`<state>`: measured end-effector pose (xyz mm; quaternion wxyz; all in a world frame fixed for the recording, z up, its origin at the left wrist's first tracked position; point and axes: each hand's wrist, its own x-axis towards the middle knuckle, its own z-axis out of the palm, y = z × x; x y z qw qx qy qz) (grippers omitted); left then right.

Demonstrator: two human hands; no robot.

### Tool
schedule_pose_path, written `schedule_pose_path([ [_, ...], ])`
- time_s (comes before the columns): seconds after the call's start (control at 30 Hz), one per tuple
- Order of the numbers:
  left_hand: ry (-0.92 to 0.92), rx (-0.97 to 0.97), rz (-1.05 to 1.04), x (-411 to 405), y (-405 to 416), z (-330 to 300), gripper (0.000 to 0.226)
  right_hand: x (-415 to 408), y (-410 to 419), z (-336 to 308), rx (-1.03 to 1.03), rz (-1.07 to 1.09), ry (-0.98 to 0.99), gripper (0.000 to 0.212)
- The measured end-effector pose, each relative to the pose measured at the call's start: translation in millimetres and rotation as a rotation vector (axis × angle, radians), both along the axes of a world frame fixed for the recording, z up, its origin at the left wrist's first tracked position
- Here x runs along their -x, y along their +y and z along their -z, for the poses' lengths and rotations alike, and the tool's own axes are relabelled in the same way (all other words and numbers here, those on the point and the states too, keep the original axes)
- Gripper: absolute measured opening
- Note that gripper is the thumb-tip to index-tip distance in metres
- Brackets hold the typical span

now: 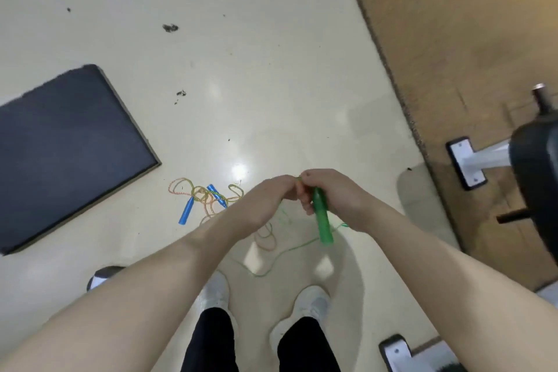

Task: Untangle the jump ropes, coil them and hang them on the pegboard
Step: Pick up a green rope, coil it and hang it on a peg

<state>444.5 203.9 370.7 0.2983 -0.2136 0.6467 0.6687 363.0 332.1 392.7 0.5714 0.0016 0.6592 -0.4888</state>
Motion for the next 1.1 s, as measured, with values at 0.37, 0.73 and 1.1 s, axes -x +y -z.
schedule_pose_path([
  [0.37,0.042,0.261,0.015,-2.0,-2.4,-215.4,0.022,-9.1,33.5,-252.0,0.576,1.084,-0.107,0.020],
  [0.73,-0.131,-0.217,-0.223,67.3,122.0,-339.7,0.025,-58.9,134.1,-302.5,0.320,1.222,0.017,0.036],
  [1.1,0.092,0.435,0.266,75.3,215.4,-387.7,0.023,-55.6,212.7,-314.4,0.212,1.281,-0.012,0.016],
])
